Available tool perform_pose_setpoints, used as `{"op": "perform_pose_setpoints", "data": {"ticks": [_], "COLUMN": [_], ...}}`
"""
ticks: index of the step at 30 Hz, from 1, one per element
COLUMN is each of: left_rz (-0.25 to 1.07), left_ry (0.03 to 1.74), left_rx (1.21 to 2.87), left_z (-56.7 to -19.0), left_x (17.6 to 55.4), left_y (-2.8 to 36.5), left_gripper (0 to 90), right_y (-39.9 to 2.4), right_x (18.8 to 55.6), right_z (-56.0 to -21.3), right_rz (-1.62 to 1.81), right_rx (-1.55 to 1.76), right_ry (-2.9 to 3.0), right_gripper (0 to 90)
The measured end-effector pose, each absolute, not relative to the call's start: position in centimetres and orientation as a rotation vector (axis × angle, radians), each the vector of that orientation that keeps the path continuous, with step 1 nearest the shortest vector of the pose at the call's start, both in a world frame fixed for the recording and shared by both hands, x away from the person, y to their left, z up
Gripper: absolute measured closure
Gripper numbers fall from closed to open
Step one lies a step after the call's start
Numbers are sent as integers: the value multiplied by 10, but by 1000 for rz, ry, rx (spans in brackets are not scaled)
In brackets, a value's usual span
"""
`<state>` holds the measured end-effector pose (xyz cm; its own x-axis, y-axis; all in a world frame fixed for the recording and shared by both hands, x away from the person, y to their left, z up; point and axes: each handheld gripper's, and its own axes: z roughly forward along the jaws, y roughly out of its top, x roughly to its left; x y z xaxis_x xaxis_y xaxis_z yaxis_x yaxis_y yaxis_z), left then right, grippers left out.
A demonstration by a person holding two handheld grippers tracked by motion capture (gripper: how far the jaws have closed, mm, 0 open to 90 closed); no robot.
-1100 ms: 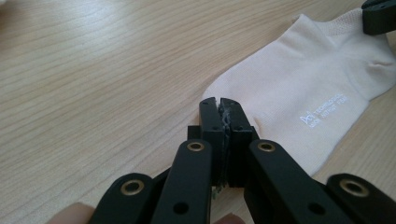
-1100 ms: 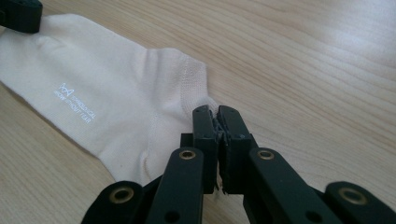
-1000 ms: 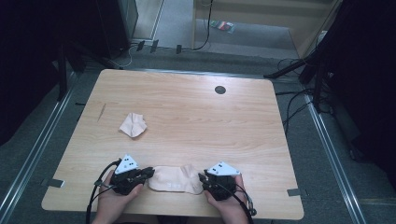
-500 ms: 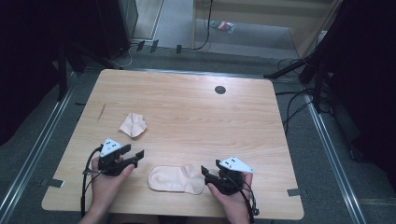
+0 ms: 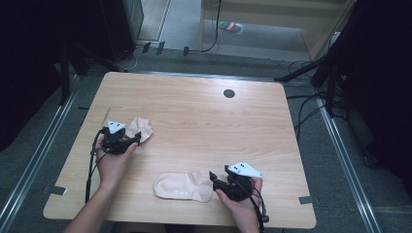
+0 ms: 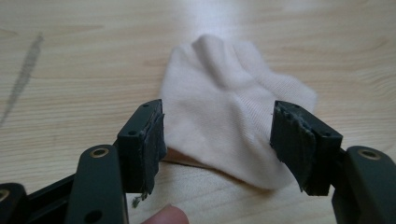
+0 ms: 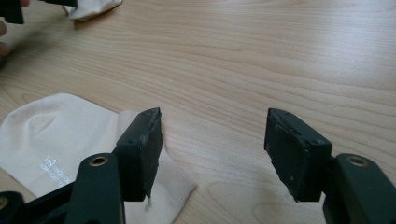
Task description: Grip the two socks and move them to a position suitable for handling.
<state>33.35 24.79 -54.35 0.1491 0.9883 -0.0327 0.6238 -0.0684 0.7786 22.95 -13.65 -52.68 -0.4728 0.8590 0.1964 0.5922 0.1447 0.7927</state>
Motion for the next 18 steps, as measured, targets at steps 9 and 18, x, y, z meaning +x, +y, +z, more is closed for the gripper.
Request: {"op": "perform_pose_setpoints", "data": {"ticks": [9, 18], "left_rz": [674, 526], "left_ry": [1529, 1416], "left_rx": [1838, 1791], "left_z": [-547, -525], "left_x": [340, 314], "left_y": [236, 205], "left_gripper": [755, 828], "right_y": [-135, -134], "right_x": [231, 231], "right_z": [-528, -527], "right_rz": [1245, 1251], "right_rx": [1398, 1400], "right_ry": [2135, 2122], "right_gripper": [382, 388]}}
